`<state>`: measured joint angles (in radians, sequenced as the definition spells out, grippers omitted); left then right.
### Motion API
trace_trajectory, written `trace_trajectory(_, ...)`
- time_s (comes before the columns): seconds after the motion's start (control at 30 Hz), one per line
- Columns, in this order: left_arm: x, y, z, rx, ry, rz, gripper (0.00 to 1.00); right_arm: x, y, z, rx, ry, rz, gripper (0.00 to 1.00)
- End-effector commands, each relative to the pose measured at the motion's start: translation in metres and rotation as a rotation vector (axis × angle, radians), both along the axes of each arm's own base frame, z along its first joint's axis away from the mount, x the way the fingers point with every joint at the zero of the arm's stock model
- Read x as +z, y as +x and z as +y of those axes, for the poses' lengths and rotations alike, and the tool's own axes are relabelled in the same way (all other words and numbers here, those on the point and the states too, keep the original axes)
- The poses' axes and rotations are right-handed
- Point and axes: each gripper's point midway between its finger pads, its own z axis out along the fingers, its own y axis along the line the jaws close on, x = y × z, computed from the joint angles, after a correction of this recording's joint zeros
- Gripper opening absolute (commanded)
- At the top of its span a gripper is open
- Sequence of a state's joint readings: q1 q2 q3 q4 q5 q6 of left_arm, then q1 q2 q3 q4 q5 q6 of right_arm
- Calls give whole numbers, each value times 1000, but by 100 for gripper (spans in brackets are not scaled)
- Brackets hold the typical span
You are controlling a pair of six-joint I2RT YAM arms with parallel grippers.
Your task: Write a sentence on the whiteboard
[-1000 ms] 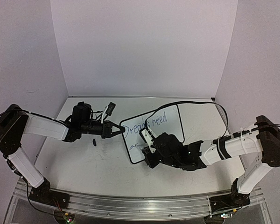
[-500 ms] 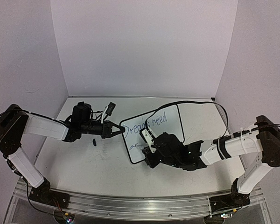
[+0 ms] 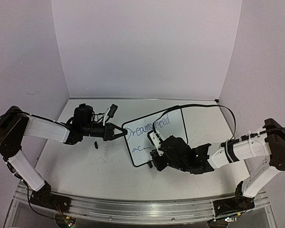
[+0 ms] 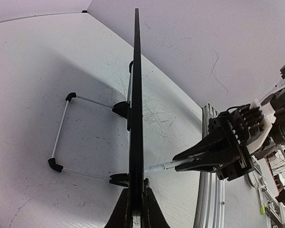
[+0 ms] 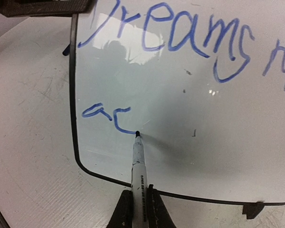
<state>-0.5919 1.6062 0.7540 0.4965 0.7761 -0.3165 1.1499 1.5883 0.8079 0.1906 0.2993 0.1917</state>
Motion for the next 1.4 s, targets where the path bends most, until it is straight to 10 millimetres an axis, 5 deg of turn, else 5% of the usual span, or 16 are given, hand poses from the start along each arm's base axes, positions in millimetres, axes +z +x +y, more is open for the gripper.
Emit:
trace_trajectory(0.0,-2,3,-1,-8,25,-13,0,48,2,-8,17,143,-86,0)
trace_trajectory(0.07,-2,3,-2,-8,25,-14,0,55,-6,-1,77,186,-85,0)
trace_trajectory(0.27,-1,3,-2,-10,24,-16,0,31,0,17,94,119,-41,0)
trace_trajectory(1.13,-1,1,-1,-11,25,-17,0,46,17,15,4,128,-103,0)
trace_trajectory(1.37,1,1,-1,-12,22,-21,0,30,17,20,12,101,-73,0)
